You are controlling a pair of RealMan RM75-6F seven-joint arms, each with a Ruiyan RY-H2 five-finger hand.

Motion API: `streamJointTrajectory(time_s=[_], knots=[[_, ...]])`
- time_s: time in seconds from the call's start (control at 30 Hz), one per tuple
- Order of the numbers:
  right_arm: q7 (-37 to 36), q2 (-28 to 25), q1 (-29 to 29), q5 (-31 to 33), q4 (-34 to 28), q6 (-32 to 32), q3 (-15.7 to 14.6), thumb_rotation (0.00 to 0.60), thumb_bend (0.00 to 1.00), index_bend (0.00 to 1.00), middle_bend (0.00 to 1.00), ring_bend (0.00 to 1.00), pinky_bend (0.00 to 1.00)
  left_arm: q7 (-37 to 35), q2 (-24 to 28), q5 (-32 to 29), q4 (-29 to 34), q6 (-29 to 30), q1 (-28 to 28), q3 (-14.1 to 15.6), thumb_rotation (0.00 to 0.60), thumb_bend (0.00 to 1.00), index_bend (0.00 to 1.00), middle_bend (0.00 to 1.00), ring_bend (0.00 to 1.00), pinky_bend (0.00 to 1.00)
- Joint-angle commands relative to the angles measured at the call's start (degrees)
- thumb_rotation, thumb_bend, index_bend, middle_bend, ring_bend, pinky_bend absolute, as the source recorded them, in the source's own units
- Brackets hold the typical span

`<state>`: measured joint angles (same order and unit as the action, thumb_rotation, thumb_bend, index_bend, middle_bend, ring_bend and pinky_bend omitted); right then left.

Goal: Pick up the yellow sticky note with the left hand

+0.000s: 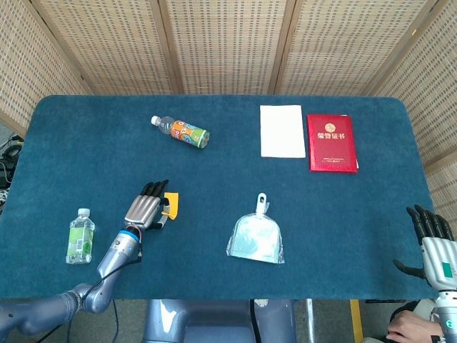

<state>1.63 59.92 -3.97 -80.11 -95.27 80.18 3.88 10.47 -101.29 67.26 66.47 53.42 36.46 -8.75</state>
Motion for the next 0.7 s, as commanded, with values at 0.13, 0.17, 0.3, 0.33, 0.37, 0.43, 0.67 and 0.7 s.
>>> streamJointTrajectory(time_s=[0.13,0.17,0.3,0.33,0.37,0.43,0.67,0.7], knots=[[0.0,0.0,0.0,0.0,0.0,-0.1,-0.1,0.6,0.0,0.0,0.0,0.0,0.0,-0.3,-0.1,-0.5,-0.4,-0.5,0.4,-0.6,0.6,0.49,0.59,0.0,0.0,0.0],[0.0,0.0,0.0,0.0,0.0,-0.1,-0.1,0.6,0.0,0.0,0.0,0.0,0.0,-0.4,-0.2,-0.5,-0.6,-0.7,0.5,-0.7,0.6,0.49,0.6,0.0,0.0,0.0],[0.1,0.1,-0.2,0.4,0.2,-0.5,0.0,0.6,0.0,0.0,0.0,0.0,0.0,-1.2,-0.8,-1.0,-2.5,-1.7,1.9,-2.3,0.6,0.49,0.62,0.0,0.0,0.0],[0.1,0.1,-0.2,0.5,0.1,-0.6,0.0,0.6,0.0,0.0,0.0,0.0,0.0,-1.5,-1.0,-1.1,-3.3,-2.0,2.5,-2.9,0.6,0.49,0.62,0.0,0.0,0.0],[0.2,0.1,-0.2,0.5,0.1,-0.5,0.1,0.6,0.0,0.0,0.0,0.0,0.0,-1.9,-1.3,-1.3,-4.5,-2.2,3.4,-4.1,0.6,0.49,0.63,0.0,0.0,0.0],[0.5,0.2,-0.3,0.4,0.2,-0.2,0.3,0.6,0.0,0.0,0.0,0.0,0.0,-3.5,-2.1,-2.0,-7.4,-2.2,5.7,-7.5,0.6,0.49,0.63,0.0,0.0,0.0],[0.4,0.4,-0.5,1.5,0.6,-0.4,0.9,0.6,0.0,0.0,0.0,0.0,0.0,-8.9,-3.7,-0.5,-14.9,0.4,11.5,-13.7,0.6,0.49,0.64,0.0,0.0,0.0],[0.4,0.4,-0.5,1.6,0.7,-0.4,1.0,0.6,0.0,0.0,0.0,0.0,0.0,-9.5,-3.5,-0.5,-15.5,0.4,12.3,-14.4,0.6,0.49,0.64,0.0,0.0,0.0]])
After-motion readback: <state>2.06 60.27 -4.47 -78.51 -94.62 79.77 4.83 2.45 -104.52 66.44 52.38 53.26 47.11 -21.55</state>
